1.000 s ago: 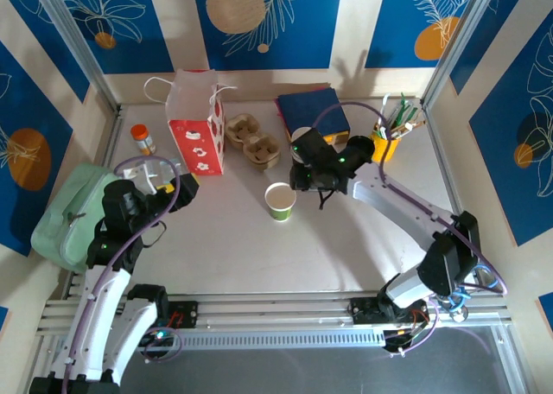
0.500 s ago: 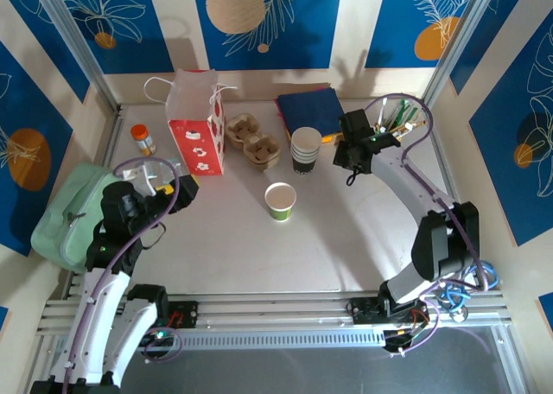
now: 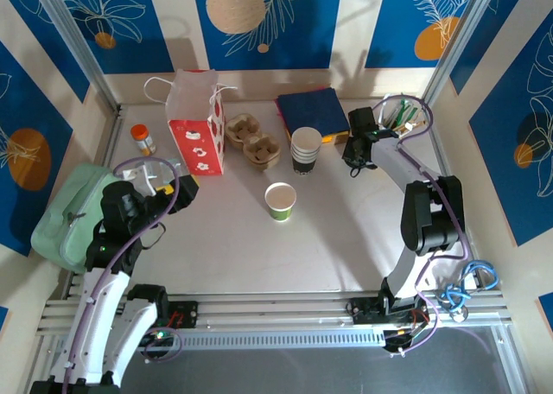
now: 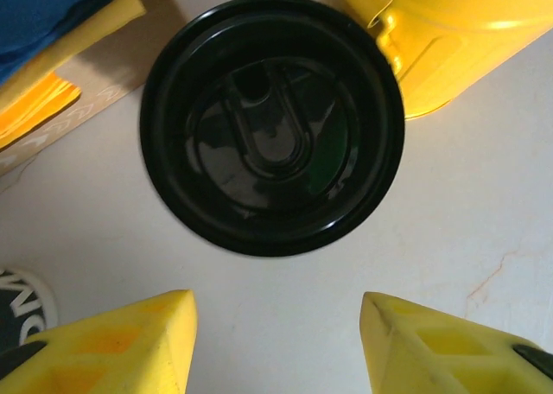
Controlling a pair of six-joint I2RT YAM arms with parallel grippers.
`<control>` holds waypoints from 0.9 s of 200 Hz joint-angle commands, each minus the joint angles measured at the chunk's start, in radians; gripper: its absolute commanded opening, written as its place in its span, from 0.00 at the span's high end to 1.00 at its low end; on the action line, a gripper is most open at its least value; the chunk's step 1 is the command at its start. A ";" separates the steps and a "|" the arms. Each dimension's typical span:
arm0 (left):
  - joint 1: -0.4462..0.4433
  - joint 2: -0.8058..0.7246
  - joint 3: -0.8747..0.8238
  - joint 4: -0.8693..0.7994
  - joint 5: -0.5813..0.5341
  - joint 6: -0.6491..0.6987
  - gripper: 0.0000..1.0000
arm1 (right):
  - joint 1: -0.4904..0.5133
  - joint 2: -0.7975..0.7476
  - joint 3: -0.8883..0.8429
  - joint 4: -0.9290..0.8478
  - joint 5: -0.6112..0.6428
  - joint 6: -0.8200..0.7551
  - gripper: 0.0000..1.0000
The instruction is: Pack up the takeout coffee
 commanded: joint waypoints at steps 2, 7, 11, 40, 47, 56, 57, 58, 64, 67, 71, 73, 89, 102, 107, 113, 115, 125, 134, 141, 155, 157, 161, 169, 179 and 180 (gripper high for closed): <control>-0.003 -0.005 0.040 -0.016 -0.011 0.030 0.03 | -0.029 0.010 0.019 0.061 0.028 -0.034 0.46; -0.003 -0.004 0.041 -0.017 -0.011 0.032 0.03 | -0.035 0.011 0.016 0.069 0.021 -0.039 0.46; -0.002 -0.005 0.041 -0.020 -0.014 0.034 0.03 | -0.042 0.012 0.014 0.075 0.014 -0.041 0.46; -0.003 -0.004 0.037 -0.022 -0.019 0.038 0.02 | -0.064 0.026 0.019 0.096 -0.008 -0.057 0.43; -0.003 -0.003 0.035 -0.020 -0.019 0.037 0.02 | -0.066 0.032 0.024 0.095 -0.011 -0.058 0.43; -0.002 -0.001 0.034 -0.016 -0.017 0.033 0.02 | -0.072 0.040 0.032 0.092 -0.022 -0.054 0.43; -0.002 -0.001 0.034 -0.016 -0.017 0.033 0.02 | -0.073 0.041 0.032 0.091 -0.022 -0.053 0.43; -0.002 -0.001 0.034 -0.016 -0.017 0.033 0.02 | -0.073 0.042 0.034 0.091 -0.024 -0.052 0.43; -0.002 0.000 0.035 -0.014 -0.016 0.031 0.02 | -0.076 0.046 0.039 0.087 -0.029 -0.048 0.43; -0.003 0.000 0.035 -0.015 -0.017 0.032 0.02 | -0.077 0.048 0.043 0.085 -0.031 -0.046 0.43; -0.003 0.002 0.035 -0.014 -0.016 0.032 0.02 | -0.079 0.051 0.046 0.083 -0.033 -0.044 0.43; -0.003 0.002 0.036 -0.014 -0.016 0.032 0.02 | -0.080 0.052 0.048 0.081 -0.034 -0.043 0.43; -0.003 0.005 0.038 -0.015 -0.018 0.033 0.02 | -0.081 0.059 0.055 0.077 -0.030 -0.037 0.43; -0.003 0.006 0.040 -0.015 -0.018 0.032 0.02 | -0.085 0.067 0.063 0.074 -0.030 -0.032 0.43; -0.003 0.006 0.040 -0.014 -0.018 0.032 0.02 | -0.086 0.072 0.067 0.069 -0.029 -0.031 0.43; -0.003 0.007 0.039 -0.014 -0.019 0.031 0.02 | -0.087 0.080 0.072 0.066 -0.028 -0.030 0.43; -0.003 0.008 0.039 -0.015 -0.018 0.031 0.02 | -0.086 0.081 0.075 0.065 -0.027 -0.030 0.43; -0.003 0.010 0.039 -0.015 -0.018 0.030 0.02 | -0.089 0.092 0.083 0.060 -0.029 -0.027 0.44; -0.003 0.012 0.039 -0.014 -0.016 0.030 0.02 | -0.091 0.101 0.092 0.053 -0.030 -0.023 0.45; -0.003 0.013 0.040 -0.013 -0.015 0.030 0.02 | -0.092 0.106 0.096 0.051 -0.031 -0.023 0.45; -0.003 0.013 0.040 -0.013 -0.014 0.029 0.02 | -0.092 0.114 0.104 0.049 -0.031 -0.022 0.49; -0.003 0.013 0.042 -0.014 -0.015 0.029 0.02 | -0.092 0.115 0.104 0.048 -0.031 -0.021 0.50; -0.003 0.013 0.041 -0.013 -0.015 0.028 0.02 | -0.093 0.116 0.107 0.046 -0.030 -0.020 0.50; -0.003 0.013 0.042 -0.014 -0.017 0.028 0.02 | -0.094 0.120 0.110 0.045 -0.031 -0.020 0.51; -0.002 0.013 0.042 -0.012 -0.017 0.029 0.02 | -0.095 0.124 0.113 0.040 -0.026 -0.015 0.51; -0.003 0.013 0.041 -0.011 -0.017 0.029 0.02 | -0.095 0.124 0.114 0.038 -0.026 -0.015 0.51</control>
